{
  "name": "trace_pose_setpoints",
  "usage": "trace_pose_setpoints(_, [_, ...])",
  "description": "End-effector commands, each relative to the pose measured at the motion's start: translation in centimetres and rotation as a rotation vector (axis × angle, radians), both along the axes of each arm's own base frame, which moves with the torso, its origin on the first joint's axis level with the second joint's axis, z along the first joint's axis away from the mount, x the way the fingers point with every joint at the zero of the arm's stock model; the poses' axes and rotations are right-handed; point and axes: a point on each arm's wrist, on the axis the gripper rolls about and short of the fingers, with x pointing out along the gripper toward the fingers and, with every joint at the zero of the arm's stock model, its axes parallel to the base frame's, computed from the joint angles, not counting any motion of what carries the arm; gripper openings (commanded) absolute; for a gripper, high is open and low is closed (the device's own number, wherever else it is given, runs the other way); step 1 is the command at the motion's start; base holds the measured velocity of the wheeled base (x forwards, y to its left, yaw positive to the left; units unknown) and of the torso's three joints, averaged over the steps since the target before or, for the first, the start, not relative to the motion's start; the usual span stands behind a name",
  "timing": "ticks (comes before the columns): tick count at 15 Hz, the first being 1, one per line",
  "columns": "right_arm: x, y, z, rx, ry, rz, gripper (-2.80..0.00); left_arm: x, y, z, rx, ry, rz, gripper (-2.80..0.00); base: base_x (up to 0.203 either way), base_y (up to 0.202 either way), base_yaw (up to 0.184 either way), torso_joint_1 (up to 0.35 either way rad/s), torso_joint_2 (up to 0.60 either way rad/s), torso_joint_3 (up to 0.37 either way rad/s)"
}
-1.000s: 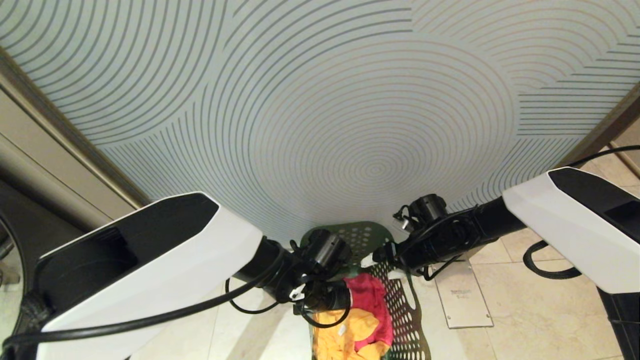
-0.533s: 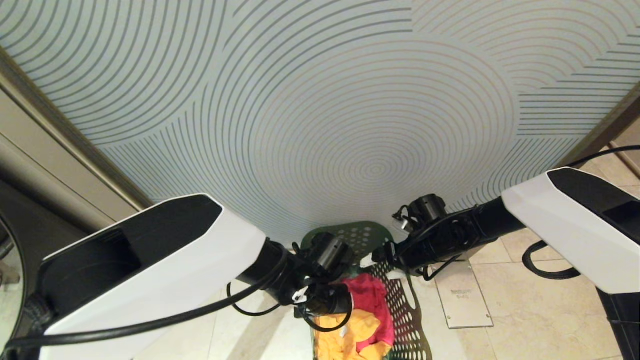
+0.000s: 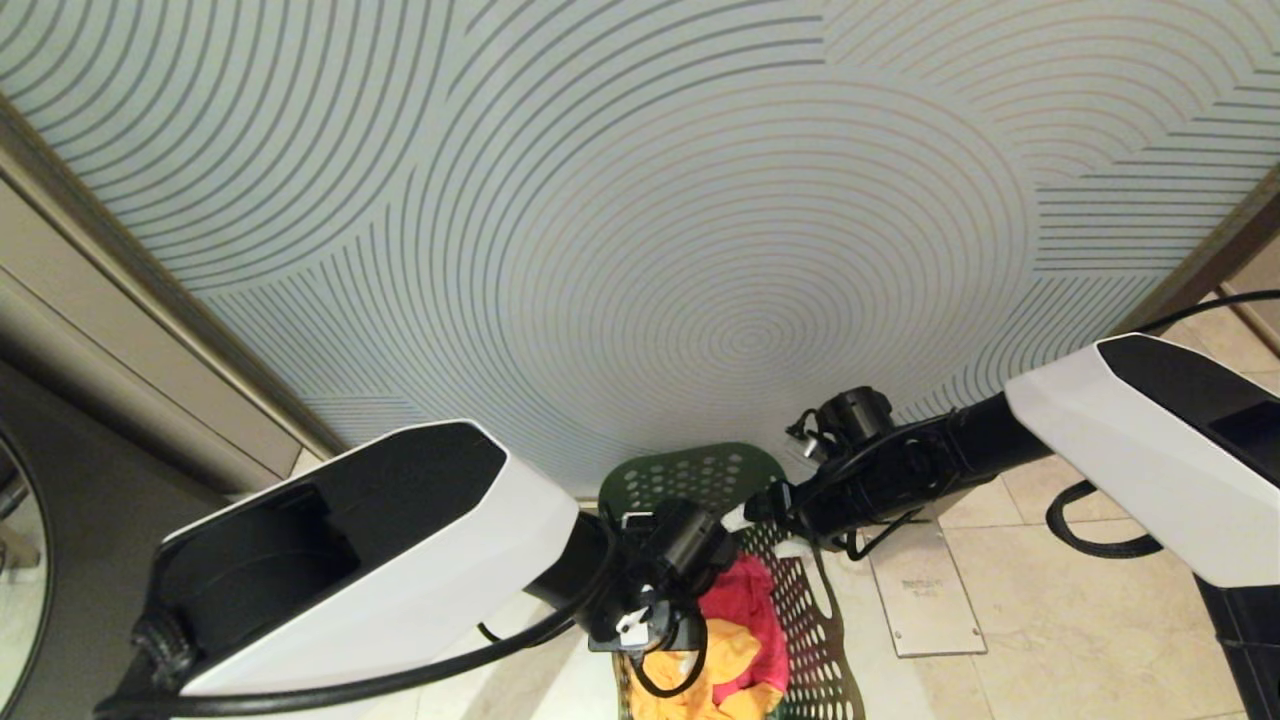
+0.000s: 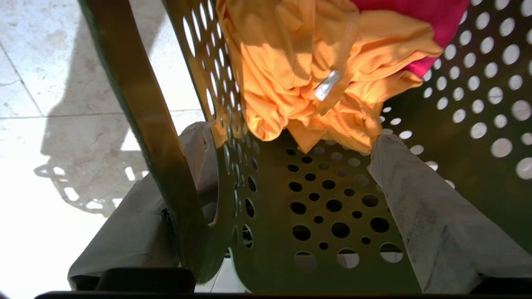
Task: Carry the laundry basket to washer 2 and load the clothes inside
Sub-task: Pick up the clothes basket and put it beside the washing machine
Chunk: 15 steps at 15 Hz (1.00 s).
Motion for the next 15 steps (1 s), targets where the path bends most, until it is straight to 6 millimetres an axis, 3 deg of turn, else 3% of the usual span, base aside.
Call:
trace_pose_setpoints(1, [-0.01, 0.00, 0.21, 0.006, -0.002, 0.001, 0.00, -0.33, -0.20, -0.04, 0.006, 0.005, -0.005, 0.00, 0.000, 0.000, 0.000, 0.000, 0.00, 0.000])
trace_pose_setpoints(5, [-0.03, -0.01, 0.14, 0.004, 0.000, 0.000, 0.00, -0.60, -0.69, 0.01, 0.024, 0.022, -0.015, 0.00, 0.000, 0.000, 0.000, 0.000, 0.00, 0.000])
trace_pose_setpoints(6, [-0.05, -0.01, 0.08, 0.005, 0.002, 0.000, -2.80, -0.59, -0.72, -0.02, 0.025, 0.023, -0.015, 0.00, 0.000, 0.000, 0.000, 0.000, 0.00, 0.000])
trace_pose_setpoints(7, [-0.08, 0.05, 0.07, 0.005, 0.003, 0.001, -2.80, -0.56, -0.76, -0.05, 0.023, 0.022, -0.015, -2.80, 0.000, 0.000, 0.000, 0.000, 0.00, 0.000])
trace_pose_setpoints(15, [-0.17, 0.02, 0.09, 0.003, 0.005, 0.000, -2.80, -0.43, -0.94, 0.64, -0.008, 0.017, -0.003, -2.80, 0.000, 0.000, 0.000, 0.000, 0.00, 0.000])
